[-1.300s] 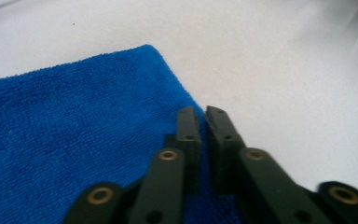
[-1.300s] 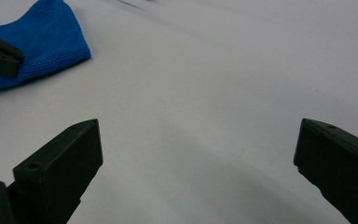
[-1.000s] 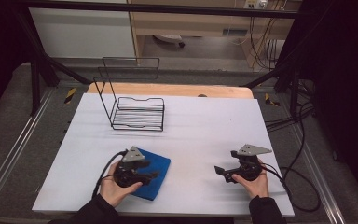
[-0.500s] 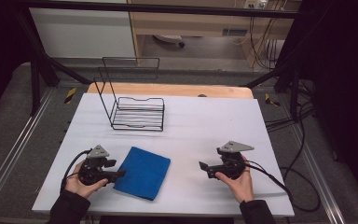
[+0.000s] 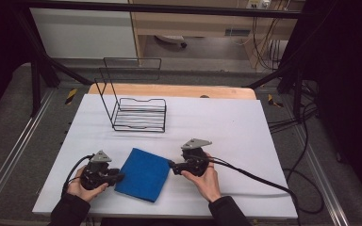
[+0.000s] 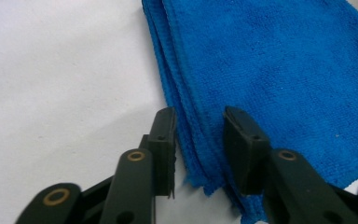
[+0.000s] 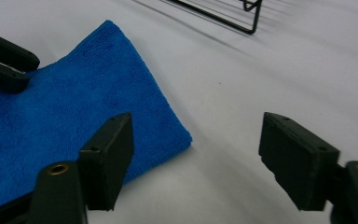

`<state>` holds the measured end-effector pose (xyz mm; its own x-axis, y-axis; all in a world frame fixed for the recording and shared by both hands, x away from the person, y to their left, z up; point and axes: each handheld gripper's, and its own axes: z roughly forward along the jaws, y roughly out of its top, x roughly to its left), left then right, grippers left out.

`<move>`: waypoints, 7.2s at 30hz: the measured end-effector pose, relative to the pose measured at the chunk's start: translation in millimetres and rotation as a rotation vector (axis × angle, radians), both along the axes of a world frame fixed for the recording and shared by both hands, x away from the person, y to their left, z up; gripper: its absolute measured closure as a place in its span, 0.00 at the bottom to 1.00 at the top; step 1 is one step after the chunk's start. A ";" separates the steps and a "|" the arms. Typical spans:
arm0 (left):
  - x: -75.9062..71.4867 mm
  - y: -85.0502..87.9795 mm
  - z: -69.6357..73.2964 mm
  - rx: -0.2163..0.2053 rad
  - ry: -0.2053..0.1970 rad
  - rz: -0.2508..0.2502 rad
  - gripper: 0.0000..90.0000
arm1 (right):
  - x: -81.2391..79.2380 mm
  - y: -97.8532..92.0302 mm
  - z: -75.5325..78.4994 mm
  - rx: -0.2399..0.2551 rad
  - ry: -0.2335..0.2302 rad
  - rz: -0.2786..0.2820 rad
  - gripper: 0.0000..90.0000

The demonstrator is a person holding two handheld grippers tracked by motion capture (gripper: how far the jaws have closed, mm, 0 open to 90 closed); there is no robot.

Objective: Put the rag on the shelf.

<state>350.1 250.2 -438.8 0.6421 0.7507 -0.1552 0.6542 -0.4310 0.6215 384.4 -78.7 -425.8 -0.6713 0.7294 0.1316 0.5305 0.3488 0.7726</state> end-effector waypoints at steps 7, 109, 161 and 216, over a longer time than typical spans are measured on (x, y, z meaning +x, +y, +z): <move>-0.5 -1.0 -1.2 -0.021 0.031 0.006 0.82 | 7.7 19.0 -13.9 -0.031 0.054 -0.007 0.48; 80.6 -19.5 -3.2 -0.029 0.001 0.113 0.79 | -0.8 -42.2 -4.1 0.041 0.044 0.051 0.06; 75.1 -22.5 -5.6 -0.023 -0.040 0.063 0.92 | 48.2 38.2 -23.6 0.058 0.264 -0.045 0.94; 18.0 1.5 67.6 -0.272 -0.368 0.132 0.94 | 13.2 27.5 63.6 0.224 -0.122 0.065 0.95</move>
